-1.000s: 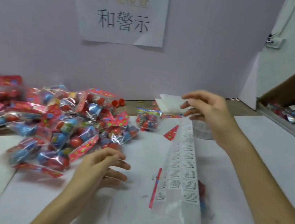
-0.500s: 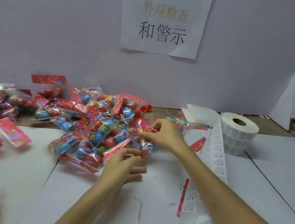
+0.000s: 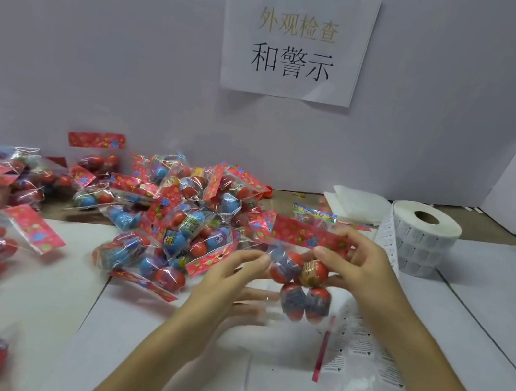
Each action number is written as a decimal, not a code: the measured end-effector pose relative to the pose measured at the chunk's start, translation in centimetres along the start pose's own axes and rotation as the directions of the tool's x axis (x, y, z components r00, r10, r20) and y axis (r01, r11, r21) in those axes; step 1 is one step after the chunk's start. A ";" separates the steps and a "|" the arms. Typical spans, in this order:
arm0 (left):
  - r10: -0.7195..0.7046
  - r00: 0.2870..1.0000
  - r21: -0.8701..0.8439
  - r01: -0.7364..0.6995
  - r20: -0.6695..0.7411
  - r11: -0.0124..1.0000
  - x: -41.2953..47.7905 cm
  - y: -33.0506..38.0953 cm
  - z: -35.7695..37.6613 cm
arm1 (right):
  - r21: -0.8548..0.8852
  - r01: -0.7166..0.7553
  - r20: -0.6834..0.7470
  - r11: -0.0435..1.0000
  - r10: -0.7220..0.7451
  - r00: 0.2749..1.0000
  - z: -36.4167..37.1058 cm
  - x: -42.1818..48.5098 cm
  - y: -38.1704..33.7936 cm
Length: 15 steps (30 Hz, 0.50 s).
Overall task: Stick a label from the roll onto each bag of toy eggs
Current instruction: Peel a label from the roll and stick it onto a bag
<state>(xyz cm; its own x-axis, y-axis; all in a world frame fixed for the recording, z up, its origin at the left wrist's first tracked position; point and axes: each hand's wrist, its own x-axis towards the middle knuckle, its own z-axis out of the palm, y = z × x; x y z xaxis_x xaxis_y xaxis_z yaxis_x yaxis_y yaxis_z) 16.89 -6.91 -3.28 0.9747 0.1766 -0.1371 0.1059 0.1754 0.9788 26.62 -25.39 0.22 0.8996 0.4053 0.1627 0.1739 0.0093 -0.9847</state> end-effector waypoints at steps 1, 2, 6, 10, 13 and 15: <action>0.016 1.000 0.023 -0.017 0.022 1.000 -0.1 0.0 0.2 | 0.014 -0.009 0.005 1.000 0.009 1.000 0.3 -0.3 0.2; 0.034 0.998 0.034 -0.036 0.043 0.999 -0.2 0.0 0.3 | 0.019 -0.012 0.013 1.000 0.012 1.000 0.6 -0.5 0.3; 0.072 0.992 0.119 -0.084 0.108 0.989 0.1 -0.6 0.2 | 0.020 0.009 0.006 1.000 -0.009 1.000 1.3 -0.9 1.0; 0.076 0.991 0.105 -0.088 0.112 0.991 0.2 -1.0 0.3 | 0.067 -0.011 -0.018 0.998 0.013 1.000 1.3 -1.3 1.1; 0.114 0.991 0.089 -0.120 0.065 0.989 0.2 -1.0 0.4 | 0.078 -0.067 0.049 0.995 0.064 0.997 1.2 -1.4 1.2; 0.119 0.992 0.076 -0.123 0.045 0.990 0.2 -0.8 0.4 | 0.040 -0.084 0.118 0.996 0.079 0.990 1.3 -1.5 1.3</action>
<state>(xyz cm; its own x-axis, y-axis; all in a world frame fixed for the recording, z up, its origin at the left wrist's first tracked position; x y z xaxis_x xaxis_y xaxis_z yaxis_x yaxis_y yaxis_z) 17.06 -7.39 -4.02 0.9882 0.1525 -0.0122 0.0003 0.0781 0.9969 24.99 -24.83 -1.41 0.8570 0.5096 0.0759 0.0813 0.0119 -0.9966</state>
